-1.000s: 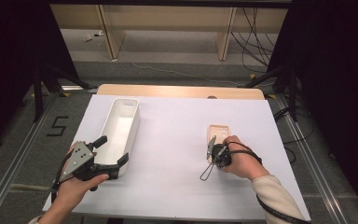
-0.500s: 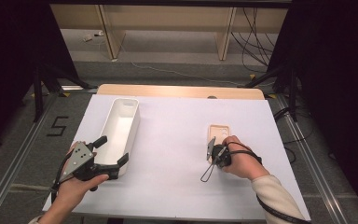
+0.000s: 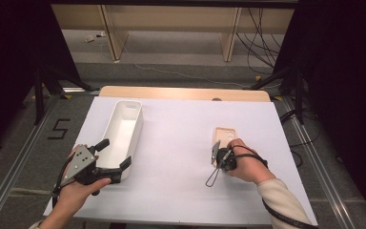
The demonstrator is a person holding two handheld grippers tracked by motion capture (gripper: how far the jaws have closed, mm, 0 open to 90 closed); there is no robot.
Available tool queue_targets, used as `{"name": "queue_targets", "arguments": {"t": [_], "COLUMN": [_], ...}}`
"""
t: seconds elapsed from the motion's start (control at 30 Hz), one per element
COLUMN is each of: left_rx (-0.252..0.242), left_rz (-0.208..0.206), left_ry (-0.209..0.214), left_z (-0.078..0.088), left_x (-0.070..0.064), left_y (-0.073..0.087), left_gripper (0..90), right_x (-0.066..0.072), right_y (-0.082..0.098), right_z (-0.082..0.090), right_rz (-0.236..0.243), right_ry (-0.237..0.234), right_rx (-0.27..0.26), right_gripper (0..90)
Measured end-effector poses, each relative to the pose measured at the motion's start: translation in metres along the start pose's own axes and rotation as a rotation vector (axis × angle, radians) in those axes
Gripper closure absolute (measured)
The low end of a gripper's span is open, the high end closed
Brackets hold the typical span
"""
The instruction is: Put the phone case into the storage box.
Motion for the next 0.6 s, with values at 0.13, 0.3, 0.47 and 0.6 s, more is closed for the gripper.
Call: {"name": "queue_targets", "arguments": {"t": [0.13,0.3,0.47,0.6], "left_rx": [-0.001,-0.002,0.001,-0.001], "left_rz": [0.001,0.0,0.001,0.003], "left_ry": [-0.002,-0.002,-0.001,-0.002], "left_z": [0.0003,0.0005,0.0,0.0002], "left_x": [0.0003,0.0004,0.0002,0.0003], "left_y": [-0.0003,-0.0006,0.0002,-0.0001], "left_gripper": [4.1,4.1,4.2,4.1], "right_x": [-0.0001,0.0,-0.0006,0.0001], "right_y": [0.0002,0.0003,0.0006,0.0009], "right_z": [0.0,0.0,0.0005,0.0006], "right_rz": [0.007,0.008,0.017,0.011], "right_ry": [0.005,0.005,0.001,-0.003], "right_rx": [-0.002,-0.005,-0.012,-0.018], "right_gripper": [85.4,85.8,86.3,86.6]}}
Point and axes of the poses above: each handheld gripper's, and its own axes: z roughly backward along the jaws, y roughly out of its underside, x roughly to its left, the point moved 9 cm from there along -z, roughly forward along the jaws, and after that the axes turned 9 degrees about x, right-handed, at the moved point
